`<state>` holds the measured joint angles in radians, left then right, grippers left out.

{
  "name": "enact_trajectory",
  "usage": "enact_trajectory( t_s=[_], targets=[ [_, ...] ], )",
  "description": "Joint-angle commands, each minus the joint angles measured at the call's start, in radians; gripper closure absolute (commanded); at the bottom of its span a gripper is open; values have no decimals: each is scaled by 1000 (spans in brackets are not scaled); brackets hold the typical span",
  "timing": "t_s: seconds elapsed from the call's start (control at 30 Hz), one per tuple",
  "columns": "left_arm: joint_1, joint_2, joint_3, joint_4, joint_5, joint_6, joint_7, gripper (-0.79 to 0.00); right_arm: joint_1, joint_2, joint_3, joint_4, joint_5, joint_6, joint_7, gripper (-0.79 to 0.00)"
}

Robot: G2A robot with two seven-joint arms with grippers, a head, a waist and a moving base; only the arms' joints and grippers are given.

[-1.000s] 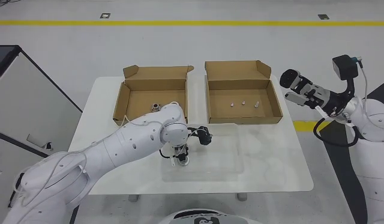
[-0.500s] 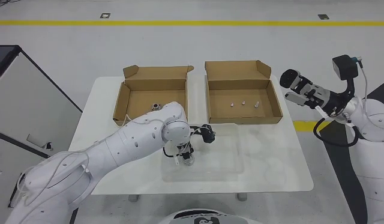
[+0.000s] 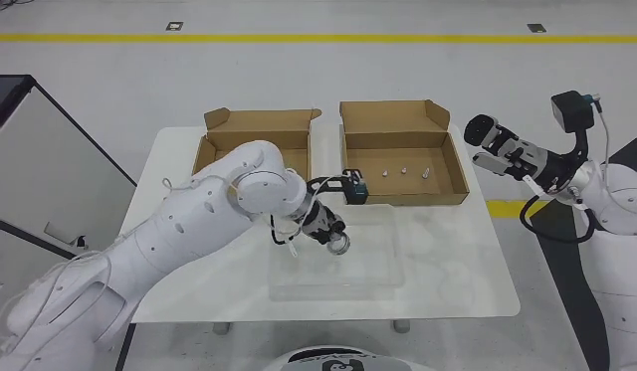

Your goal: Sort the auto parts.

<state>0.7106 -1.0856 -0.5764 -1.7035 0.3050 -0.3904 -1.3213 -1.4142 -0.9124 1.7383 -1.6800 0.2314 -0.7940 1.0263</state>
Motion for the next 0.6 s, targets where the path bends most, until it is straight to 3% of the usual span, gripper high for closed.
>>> enact_trajectory(
  t_s=[0.0, 0.23, 0.57],
  targets=[
    [22, 15, -47, -40, -22, -18, 34, 0, 0, 0, 0, 0, 0, 0, 0, -785],
    [102, 48, -182, -106, -83, -123, 208, 0, 0, 0, 0, 0, 0, 0, 0, -785],
    [256, 79, -352, -140, -187, -467, 539, 0, 0, 0, 0, 0, 0, 0, 0, -785]
  ],
)
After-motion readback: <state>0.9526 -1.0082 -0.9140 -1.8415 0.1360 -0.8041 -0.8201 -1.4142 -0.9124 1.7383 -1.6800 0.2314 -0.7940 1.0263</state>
